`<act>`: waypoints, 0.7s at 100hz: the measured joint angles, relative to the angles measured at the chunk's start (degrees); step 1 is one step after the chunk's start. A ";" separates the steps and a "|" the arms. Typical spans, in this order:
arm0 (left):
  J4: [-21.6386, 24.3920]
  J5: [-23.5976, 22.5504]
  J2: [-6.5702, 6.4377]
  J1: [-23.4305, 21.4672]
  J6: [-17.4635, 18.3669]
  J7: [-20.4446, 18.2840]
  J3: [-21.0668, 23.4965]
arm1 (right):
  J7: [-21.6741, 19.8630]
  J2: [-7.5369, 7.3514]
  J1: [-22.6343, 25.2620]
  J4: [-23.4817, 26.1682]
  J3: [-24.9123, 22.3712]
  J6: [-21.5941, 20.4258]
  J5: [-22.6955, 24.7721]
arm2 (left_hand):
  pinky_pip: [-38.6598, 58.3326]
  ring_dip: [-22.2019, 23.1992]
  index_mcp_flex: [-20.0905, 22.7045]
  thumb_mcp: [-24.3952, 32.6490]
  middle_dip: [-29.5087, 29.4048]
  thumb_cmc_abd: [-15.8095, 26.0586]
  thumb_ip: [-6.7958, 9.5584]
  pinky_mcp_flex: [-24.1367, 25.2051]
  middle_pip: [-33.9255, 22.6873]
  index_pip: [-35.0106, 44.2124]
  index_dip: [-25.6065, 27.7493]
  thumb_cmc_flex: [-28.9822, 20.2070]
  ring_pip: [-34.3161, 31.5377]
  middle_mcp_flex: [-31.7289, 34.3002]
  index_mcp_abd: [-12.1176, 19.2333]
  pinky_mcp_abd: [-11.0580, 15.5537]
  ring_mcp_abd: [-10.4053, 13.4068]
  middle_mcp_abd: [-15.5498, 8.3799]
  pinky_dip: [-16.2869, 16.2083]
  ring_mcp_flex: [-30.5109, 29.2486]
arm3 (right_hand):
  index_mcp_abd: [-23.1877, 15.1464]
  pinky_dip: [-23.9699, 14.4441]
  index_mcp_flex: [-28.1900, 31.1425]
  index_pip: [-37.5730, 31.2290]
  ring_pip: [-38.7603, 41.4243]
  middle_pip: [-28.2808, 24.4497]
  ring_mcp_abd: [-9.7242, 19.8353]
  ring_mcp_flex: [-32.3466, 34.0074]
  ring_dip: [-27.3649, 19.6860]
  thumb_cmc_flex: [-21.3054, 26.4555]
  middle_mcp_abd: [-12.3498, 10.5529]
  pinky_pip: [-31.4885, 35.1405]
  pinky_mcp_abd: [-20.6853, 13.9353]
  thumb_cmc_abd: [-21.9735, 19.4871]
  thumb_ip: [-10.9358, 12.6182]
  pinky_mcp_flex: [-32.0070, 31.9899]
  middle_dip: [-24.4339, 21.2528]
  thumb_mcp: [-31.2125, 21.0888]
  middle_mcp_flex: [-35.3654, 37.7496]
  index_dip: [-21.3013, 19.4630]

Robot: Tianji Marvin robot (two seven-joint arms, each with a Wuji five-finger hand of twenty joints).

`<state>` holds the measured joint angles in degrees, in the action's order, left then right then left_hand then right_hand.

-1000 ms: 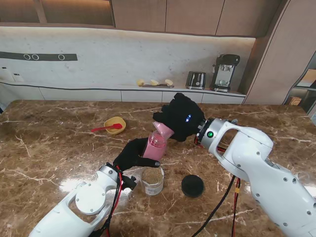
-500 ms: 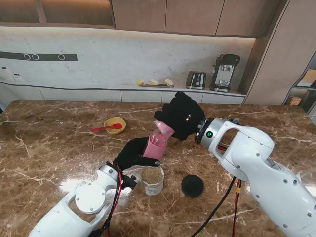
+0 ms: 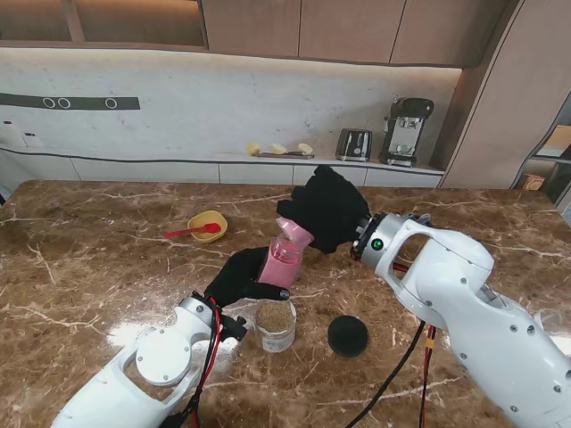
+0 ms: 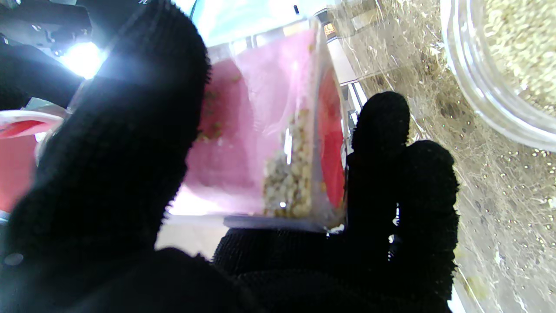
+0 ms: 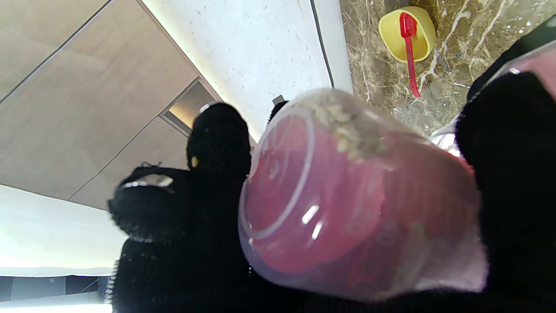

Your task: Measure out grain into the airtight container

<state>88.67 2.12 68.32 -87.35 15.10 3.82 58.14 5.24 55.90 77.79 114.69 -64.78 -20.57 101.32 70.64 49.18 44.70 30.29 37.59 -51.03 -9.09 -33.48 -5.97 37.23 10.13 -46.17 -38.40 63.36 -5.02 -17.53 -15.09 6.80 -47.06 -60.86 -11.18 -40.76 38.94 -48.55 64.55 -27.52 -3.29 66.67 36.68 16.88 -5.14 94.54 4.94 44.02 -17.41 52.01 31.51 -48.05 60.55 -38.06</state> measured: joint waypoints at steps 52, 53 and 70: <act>0.30 0.08 0.03 0.09 -0.38 -0.04 0.05 | 0.27 -0.14 -0.75 0.40 0.25 -0.98 1.15 | 0.05 0.65 0.00 0.00 0.00 0.00 -0.01 -0.05 0.00 0.01 0.00 0.00 -0.57 0.00 0.00 -0.02 0.00 0.01 -0.73 0.00 | -0.32 -1.41 0.12 0.54 1.07 0.00 0.13 -0.04 0.01 0.00 -0.21 0.49 -0.19 0.17 0.00 -0.23 0.79 0.00 -0.16 2.18; 0.30 0.09 0.03 0.10 -0.40 -0.04 0.05 | 0.33 -0.16 -0.78 0.40 0.29 -0.98 1.30 | 0.05 0.66 0.00 0.00 0.00 0.00 -0.01 -0.05 0.00 0.01 0.00 0.00 -0.57 0.00 0.00 -0.02 0.00 0.01 -0.74 0.00 | -0.32 -1.43 0.28 0.54 1.07 0.00 0.13 -0.04 0.01 0.00 -0.21 0.49 -0.22 0.21 0.00 -0.23 0.81 0.00 -0.16 2.19; 0.38 0.50 0.05 0.11 -0.77 -0.17 0.04 | 1.87 -0.51 -1.11 0.40 0.86 -0.64 3.31 | 0.06 0.72 0.00 0.00 0.00 0.00 -0.01 -0.06 0.00 0.01 0.00 0.00 -0.70 0.00 0.00 -0.02 0.00 0.01 -0.83 0.00 | -0.75 -2.10 0.52 0.54 1.11 0.00 0.34 -0.09 0.02 0.00 -0.45 0.50 -0.48 0.60 0.00 -0.52 1.47 0.00 -0.16 2.20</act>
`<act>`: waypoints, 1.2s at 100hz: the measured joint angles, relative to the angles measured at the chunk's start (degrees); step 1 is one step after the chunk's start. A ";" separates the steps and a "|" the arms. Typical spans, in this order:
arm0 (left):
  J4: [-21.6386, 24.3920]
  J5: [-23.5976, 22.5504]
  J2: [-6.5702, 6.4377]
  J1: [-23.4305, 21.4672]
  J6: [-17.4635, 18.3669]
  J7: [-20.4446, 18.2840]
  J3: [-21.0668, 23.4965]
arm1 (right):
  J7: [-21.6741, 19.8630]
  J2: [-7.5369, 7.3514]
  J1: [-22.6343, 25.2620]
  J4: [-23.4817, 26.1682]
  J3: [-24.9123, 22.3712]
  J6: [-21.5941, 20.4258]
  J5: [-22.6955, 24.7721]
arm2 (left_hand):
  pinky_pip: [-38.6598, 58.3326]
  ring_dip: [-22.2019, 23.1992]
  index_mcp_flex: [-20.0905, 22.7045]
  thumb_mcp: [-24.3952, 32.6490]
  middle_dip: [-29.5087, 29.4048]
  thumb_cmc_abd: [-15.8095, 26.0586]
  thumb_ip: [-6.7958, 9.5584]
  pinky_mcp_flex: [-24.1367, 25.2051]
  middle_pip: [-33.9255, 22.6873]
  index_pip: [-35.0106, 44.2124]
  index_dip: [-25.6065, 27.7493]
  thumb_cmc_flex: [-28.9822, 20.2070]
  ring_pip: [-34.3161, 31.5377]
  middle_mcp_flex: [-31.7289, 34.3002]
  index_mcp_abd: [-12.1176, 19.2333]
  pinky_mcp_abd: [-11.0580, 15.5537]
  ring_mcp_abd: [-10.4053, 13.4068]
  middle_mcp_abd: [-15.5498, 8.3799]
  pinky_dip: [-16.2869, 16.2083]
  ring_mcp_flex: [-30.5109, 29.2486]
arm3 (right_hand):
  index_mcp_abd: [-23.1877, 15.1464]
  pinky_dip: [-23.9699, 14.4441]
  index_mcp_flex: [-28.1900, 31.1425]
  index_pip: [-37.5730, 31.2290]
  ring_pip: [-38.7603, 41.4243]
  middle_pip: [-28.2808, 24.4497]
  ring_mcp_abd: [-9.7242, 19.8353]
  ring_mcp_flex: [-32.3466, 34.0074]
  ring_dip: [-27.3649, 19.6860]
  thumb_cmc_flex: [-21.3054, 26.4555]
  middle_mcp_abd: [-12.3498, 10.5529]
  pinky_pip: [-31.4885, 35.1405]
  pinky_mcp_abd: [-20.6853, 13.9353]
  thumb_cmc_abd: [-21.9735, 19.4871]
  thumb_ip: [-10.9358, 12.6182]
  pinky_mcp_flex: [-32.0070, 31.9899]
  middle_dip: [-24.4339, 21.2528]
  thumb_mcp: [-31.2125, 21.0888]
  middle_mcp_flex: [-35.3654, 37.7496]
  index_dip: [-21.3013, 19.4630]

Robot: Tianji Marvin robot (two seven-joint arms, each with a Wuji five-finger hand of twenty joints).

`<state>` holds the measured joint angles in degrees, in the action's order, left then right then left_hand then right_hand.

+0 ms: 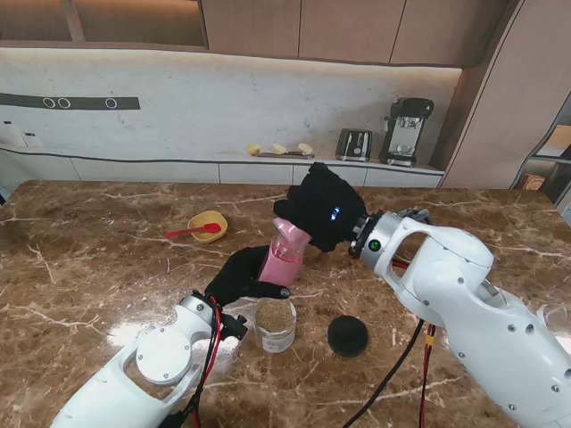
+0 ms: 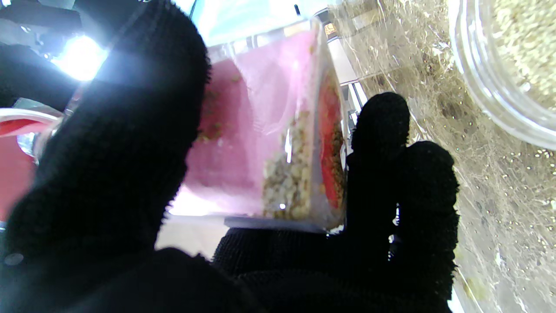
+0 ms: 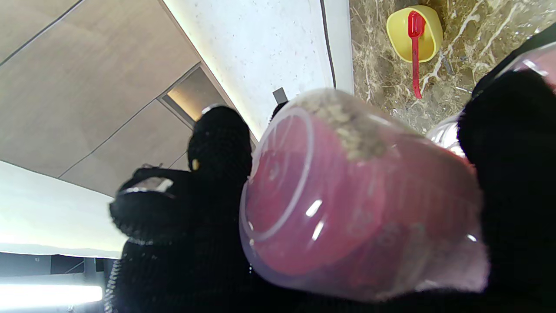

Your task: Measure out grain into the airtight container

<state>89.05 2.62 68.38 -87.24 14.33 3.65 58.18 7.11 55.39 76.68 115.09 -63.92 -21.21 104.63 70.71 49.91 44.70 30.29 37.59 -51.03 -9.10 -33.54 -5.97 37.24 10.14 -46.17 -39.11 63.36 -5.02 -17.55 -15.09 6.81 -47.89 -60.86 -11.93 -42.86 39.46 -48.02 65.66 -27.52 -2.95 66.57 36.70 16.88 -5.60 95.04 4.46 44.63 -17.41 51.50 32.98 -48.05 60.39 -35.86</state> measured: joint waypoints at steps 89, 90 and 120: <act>0.08 0.30 0.09 0.04 -0.85 -0.02 -0.03 | 2.55 -0.44 -0.04 -0.70 0.28 0.80 1.12 | 0.57 1.20 0.00 0.00 0.00 0.00 -0.02 -0.19 0.00 0.00 0.00 -0.04 -0.87 0.00 0.00 -0.02 0.00 0.03 -0.69 -0.04 | -0.80 -2.79 0.07 0.02 0.25 0.68 0.76 -1.34 0.05 0.16 -0.67 0.00 -1.01 0.73 0.00 -1.83 1.39 -0.35 -1.69 0.10; 0.07 0.30 0.09 0.04 -0.85 -0.02 -0.04 | 2.55 -0.44 -0.03 -0.71 0.27 0.82 1.12 | 0.57 1.20 0.00 0.00 0.00 0.00 -0.02 -0.19 0.00 0.00 0.00 -0.04 -0.88 0.00 0.00 -0.02 0.00 0.03 -0.70 -0.04 | -0.80 -2.80 0.07 0.03 0.25 0.68 0.76 -1.36 0.05 0.16 -0.67 0.00 -1.01 0.73 0.00 -1.83 1.39 -0.36 -1.69 0.10; 0.10 0.33 0.11 0.11 -0.84 0.00 0.00 | 1.97 -0.36 0.19 -0.74 0.07 1.24 0.19 | 0.72 1.38 0.00 0.00 0.00 0.00 -0.03 -0.59 0.00 0.00 0.00 -0.04 -0.88 0.00 0.00 -0.21 0.00 0.04 -1.29 -0.88 | -1.17 -3.56 0.07 0.02 0.27 0.72 1.44 -2.33 0.07 0.17 -0.81 -0.01 -1.94 0.88 0.00 -2.64 1.40 -0.49 -2.42 0.11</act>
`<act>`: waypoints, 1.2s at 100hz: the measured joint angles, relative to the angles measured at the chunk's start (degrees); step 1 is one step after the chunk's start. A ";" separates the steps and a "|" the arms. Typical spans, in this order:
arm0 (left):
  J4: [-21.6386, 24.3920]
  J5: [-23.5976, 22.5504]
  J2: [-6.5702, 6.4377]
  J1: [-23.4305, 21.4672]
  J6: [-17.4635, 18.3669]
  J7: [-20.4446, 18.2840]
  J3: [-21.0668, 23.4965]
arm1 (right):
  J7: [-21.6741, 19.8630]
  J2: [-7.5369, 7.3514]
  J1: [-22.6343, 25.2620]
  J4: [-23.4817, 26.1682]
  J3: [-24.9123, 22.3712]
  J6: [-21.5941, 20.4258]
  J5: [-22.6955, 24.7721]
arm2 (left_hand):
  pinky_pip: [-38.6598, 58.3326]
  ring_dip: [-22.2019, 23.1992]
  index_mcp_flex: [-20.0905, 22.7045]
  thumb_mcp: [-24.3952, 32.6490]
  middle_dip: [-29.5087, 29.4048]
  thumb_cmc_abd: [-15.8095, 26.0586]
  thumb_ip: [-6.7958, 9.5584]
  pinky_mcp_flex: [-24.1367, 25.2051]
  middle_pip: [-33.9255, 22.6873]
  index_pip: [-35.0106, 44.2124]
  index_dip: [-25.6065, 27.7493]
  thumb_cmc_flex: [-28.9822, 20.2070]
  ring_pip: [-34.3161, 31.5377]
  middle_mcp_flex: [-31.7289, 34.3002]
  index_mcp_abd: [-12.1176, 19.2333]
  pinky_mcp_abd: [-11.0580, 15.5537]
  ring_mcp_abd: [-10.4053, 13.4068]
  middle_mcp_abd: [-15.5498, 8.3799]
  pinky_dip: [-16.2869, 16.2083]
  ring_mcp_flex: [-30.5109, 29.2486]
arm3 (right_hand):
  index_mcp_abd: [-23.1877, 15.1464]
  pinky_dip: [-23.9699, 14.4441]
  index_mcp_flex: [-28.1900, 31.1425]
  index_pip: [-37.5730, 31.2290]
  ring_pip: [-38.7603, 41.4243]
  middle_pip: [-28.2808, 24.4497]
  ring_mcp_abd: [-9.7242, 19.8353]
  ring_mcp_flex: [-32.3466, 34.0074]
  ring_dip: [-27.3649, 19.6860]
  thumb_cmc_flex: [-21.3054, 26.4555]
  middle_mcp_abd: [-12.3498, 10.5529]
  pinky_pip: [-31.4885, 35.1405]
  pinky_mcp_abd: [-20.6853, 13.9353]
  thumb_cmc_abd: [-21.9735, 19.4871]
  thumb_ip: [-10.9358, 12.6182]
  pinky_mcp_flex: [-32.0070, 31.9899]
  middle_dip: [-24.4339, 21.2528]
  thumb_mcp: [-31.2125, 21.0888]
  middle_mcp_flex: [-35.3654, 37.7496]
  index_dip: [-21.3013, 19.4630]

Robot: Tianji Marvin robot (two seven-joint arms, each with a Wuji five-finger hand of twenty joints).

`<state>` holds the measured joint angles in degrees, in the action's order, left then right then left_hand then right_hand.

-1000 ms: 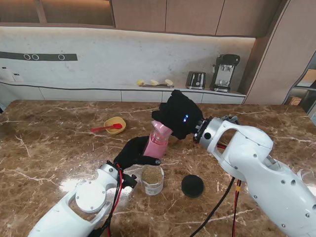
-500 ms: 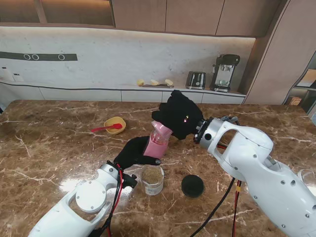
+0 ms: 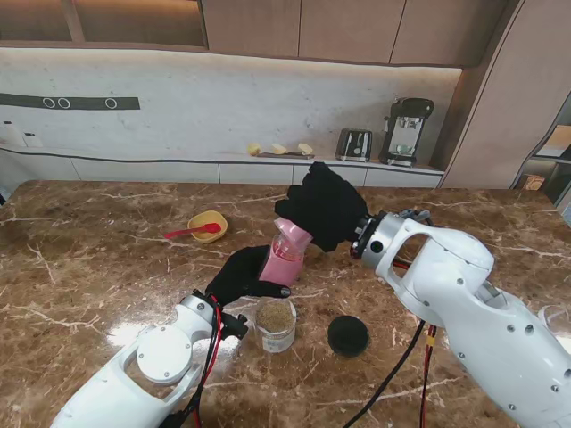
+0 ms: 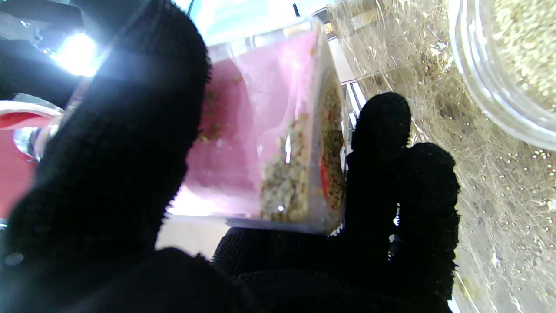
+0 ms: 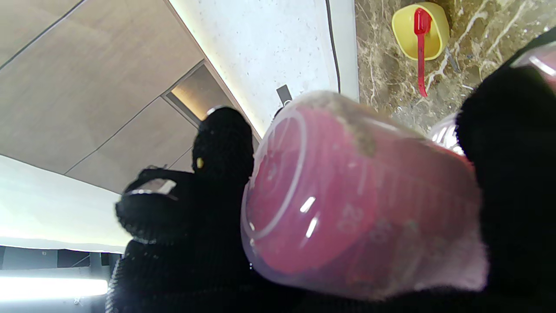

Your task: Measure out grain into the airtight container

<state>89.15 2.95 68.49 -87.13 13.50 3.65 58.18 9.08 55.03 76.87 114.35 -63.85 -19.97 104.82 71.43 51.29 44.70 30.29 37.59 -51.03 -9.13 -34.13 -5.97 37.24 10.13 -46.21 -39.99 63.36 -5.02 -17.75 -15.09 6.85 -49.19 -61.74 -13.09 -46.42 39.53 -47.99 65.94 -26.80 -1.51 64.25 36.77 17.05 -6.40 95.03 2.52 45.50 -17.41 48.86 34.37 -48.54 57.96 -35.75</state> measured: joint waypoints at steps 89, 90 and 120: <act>-0.03 -0.31 0.00 -0.16 0.07 0.11 0.35 | 1.10 0.13 -0.25 -0.64 0.31 0.12 -0.99 | 0.18 0.40 0.00 0.00 0.00 0.00 -0.02 -0.08 0.00 0.14 0.00 -0.01 -0.02 0.00 0.00 -0.32 -0.15 0.00 -0.54 -0.22 | -0.42 -2.12 0.00 0.03 0.00 0.60 0.64 -0.66 0.13 0.02 -0.14 -0.12 -0.66 0.13 0.00 -0.76 0.00 -0.18 -0.58 0.02; -0.03 -0.32 0.00 -0.17 0.07 0.11 0.35 | 1.13 0.13 -0.25 -0.64 0.31 0.09 -0.99 | 0.18 0.41 0.00 0.00 0.00 0.00 -0.02 -0.08 0.00 0.14 0.00 -0.01 -0.02 0.00 0.00 -0.32 -0.15 0.00 -0.54 -0.22 | -0.42 -2.12 0.00 0.03 0.00 0.60 0.64 -0.66 0.13 0.02 -0.14 -0.12 -0.66 0.13 0.00 -0.76 0.00 -0.18 -0.58 0.02; 0.10 -0.53 0.00 -0.19 0.50 0.26 0.46 | 0.56 0.72 1.35 -0.44 -1.46 0.68 -3.69 | 0.18 0.43 0.00 0.00 0.00 0.00 -0.15 -0.08 0.00 0.14 0.00 -0.01 -0.12 0.00 0.00 -0.32 -0.15 0.00 -0.59 -0.23 | -0.46 -2.71 0.00 0.03 0.00 0.60 0.78 -0.67 0.13 0.02 -0.14 -0.61 -0.80 0.15 0.00 -0.77 0.00 -0.18 -0.58 0.03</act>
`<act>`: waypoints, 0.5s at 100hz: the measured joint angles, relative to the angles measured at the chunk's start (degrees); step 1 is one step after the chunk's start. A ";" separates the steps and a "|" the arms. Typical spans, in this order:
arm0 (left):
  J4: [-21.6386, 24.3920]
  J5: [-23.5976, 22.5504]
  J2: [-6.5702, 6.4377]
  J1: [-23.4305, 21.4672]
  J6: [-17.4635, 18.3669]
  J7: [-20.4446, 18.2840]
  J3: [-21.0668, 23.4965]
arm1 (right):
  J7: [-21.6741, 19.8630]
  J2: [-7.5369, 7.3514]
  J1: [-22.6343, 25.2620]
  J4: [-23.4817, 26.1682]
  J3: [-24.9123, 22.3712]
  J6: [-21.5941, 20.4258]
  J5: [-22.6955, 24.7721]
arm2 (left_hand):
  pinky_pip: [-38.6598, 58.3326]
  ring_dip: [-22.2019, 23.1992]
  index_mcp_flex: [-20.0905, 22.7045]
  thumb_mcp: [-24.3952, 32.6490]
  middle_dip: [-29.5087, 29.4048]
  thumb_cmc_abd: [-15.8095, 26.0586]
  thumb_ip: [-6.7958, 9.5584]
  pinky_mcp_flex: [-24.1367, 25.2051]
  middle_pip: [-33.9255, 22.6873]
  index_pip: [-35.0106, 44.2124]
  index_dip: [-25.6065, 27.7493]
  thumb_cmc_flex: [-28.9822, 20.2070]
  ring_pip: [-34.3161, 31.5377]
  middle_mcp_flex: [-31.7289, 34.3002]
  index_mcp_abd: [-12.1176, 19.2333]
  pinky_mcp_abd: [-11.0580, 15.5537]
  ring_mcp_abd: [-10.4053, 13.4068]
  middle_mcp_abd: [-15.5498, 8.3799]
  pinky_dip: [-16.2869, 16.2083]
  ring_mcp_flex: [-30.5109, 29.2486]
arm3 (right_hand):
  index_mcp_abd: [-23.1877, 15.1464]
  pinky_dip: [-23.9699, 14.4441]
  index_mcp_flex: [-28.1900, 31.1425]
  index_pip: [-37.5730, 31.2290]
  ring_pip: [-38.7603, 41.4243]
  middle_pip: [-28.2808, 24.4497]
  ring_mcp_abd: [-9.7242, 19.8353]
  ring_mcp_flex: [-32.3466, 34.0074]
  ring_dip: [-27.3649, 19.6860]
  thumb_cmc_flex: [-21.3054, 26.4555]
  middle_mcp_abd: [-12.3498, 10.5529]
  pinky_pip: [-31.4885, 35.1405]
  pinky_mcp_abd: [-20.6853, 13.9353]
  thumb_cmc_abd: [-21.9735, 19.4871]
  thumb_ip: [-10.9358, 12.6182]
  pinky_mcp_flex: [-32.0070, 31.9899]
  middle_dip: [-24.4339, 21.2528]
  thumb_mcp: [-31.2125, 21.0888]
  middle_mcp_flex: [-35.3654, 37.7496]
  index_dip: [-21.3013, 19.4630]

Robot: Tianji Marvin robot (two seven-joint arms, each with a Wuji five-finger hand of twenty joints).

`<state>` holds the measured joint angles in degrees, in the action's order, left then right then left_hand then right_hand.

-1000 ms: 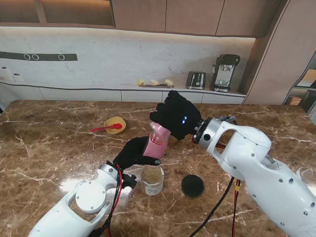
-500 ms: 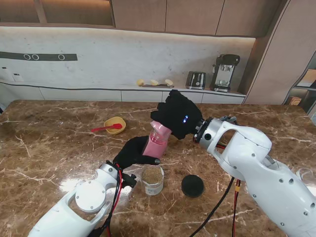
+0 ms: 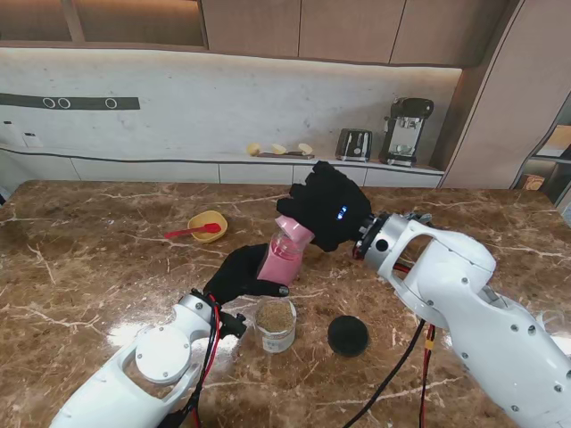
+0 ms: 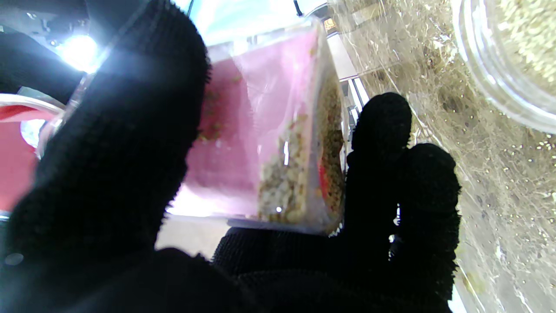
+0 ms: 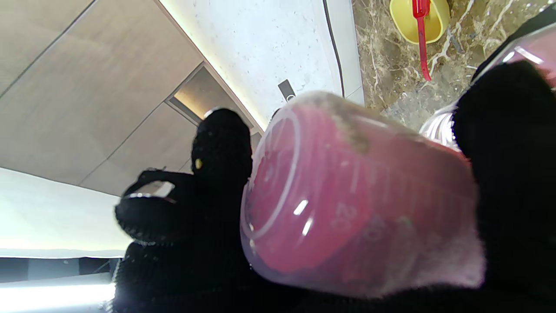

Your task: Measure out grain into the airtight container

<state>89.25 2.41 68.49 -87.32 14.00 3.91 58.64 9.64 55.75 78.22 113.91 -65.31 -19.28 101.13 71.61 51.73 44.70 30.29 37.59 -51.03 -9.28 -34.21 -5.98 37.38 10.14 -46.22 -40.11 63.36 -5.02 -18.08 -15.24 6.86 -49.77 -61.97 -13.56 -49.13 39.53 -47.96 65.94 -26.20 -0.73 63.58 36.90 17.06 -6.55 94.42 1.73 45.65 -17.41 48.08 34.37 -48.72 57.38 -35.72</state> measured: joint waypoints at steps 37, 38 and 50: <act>-0.46 -0.89 0.23 0.39 2.86 1.39 -0.38 | -1.88 1.44 2.19 0.48 -2.09 2.42 -8.18 | 0.00 0.30 0.00 0.00 0.00 0.00 -0.36 0.23 0.00 0.00 0.00 0.00 -0.01 0.00 0.00 0.00 0.00 0.00 -0.11 0.00 | -0.08 -0.09 0.03 0.00 0.00 0.00 0.20 -0.01 0.00 0.00 0.00 -0.07 -0.14 0.10 0.00 -0.01 0.00 0.00 0.07 0.01; -0.46 -0.88 0.23 0.39 2.86 1.38 -0.38 | -1.94 1.48 2.25 0.47 -2.16 2.48 -8.41 | 0.00 0.31 0.00 0.00 0.01 0.00 -0.36 0.23 0.00 0.00 0.00 0.00 -0.01 0.00 0.00 0.00 0.00 0.00 -0.11 0.00 | -0.09 -0.08 0.03 0.00 0.00 0.00 0.20 -0.01 0.01 0.00 0.00 -0.07 -0.14 0.10 0.00 -0.01 0.00 0.00 0.07 0.01; -0.47 -0.88 0.24 0.35 2.92 1.36 -0.30 | -3.37 2.18 3.00 0.27 -3.27 3.02 -13.60 | 0.05 0.37 0.00 0.00 0.01 0.00 -0.36 0.45 0.00 0.00 0.00 0.00 -0.01 0.00 0.00 0.00 0.00 0.00 -0.27 0.00 | -0.10 -0.10 0.04 0.00 0.00 0.00 0.22 -0.01 0.01 0.00 0.00 -0.08 -0.15 0.12 0.00 -0.04 0.00 0.00 0.07 0.01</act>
<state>88.78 1.53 68.73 -86.97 16.92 5.27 58.34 6.27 57.93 81.22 114.18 -68.58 -16.26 87.53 71.66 52.10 44.70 30.29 37.59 -51.03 -9.64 -33.76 -5.98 37.38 10.13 -46.22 -40.12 63.36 -5.02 -18.08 -15.24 6.86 -50.04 -61.97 -13.66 -49.23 39.57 -47.96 65.94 -26.20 -0.51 63.57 36.91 17.06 -6.55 94.34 1.58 45.77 -17.41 48.05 34.37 -48.72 57.46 -35.72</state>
